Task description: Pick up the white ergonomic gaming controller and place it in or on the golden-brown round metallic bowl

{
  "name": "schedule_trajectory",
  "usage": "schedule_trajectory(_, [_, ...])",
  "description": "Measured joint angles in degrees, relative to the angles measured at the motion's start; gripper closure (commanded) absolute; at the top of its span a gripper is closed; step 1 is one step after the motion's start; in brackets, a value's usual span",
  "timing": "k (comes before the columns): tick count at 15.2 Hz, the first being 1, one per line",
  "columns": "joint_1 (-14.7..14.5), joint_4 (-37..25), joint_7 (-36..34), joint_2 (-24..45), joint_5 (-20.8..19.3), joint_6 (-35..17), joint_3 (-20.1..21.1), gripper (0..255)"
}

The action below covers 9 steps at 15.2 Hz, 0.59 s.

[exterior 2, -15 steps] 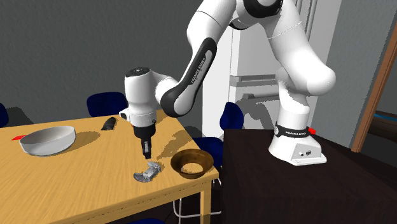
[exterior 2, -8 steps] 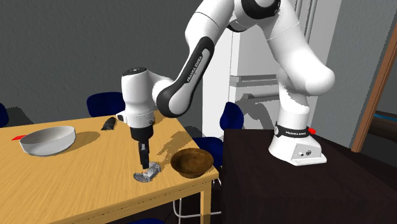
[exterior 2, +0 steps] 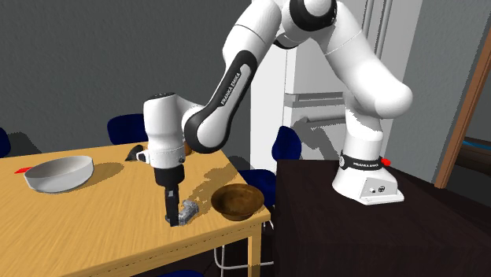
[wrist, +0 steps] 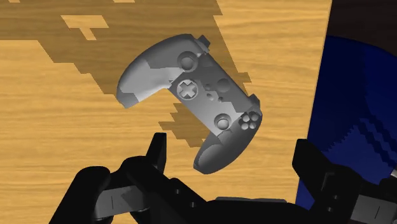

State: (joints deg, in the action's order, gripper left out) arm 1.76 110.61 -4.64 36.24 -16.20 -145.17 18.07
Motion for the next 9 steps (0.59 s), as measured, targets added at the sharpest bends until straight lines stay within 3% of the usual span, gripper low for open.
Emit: schedule_trajectory(9, [-0.70, -0.61, -0.56, 2.22, -0.75, -1.62, -0.74, 0])
